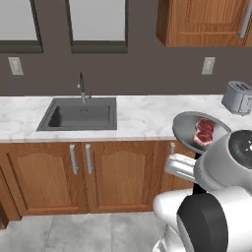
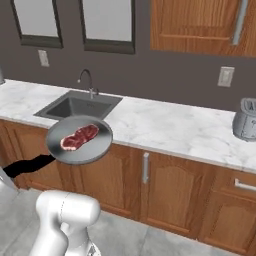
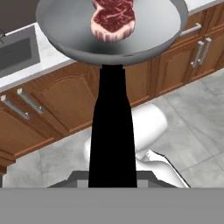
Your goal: Pick up the pan with the steak in it and place it on the dining table. Then place the steak on the plate.
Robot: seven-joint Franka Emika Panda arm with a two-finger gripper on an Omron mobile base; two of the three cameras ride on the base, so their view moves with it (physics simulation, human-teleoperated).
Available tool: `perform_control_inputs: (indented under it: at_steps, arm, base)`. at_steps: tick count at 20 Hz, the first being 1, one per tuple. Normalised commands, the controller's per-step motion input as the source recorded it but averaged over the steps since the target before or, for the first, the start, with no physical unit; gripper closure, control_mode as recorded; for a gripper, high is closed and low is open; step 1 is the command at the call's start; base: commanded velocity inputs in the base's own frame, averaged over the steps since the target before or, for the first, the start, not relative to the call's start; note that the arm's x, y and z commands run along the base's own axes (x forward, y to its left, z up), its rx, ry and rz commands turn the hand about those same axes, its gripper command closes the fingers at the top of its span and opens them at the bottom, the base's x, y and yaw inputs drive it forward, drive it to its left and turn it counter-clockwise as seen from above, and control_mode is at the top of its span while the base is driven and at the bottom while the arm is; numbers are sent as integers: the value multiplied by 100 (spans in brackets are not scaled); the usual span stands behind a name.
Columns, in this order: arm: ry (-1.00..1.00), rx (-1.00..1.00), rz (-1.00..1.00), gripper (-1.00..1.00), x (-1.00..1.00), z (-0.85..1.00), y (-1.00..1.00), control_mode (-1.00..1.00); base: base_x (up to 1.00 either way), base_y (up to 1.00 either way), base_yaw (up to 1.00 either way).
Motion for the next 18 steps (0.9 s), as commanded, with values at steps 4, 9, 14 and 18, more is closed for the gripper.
perform_control_inputs:
  at_steps: [4, 9, 14, 18]
  arm:
    - [0, 0, 0, 100, 0, 0, 0, 100]
    - [0, 0, 0, 100, 0, 0, 0, 100]
    - [0, 0, 0, 100, 0, 0, 0, 100]
    - [0, 0, 0, 100, 0, 0, 0, 100]
  base:
    - [-11, 61, 10]
    - [-26, 38, 34]
    - [-6, 4, 50]
    - [-4, 0, 50]
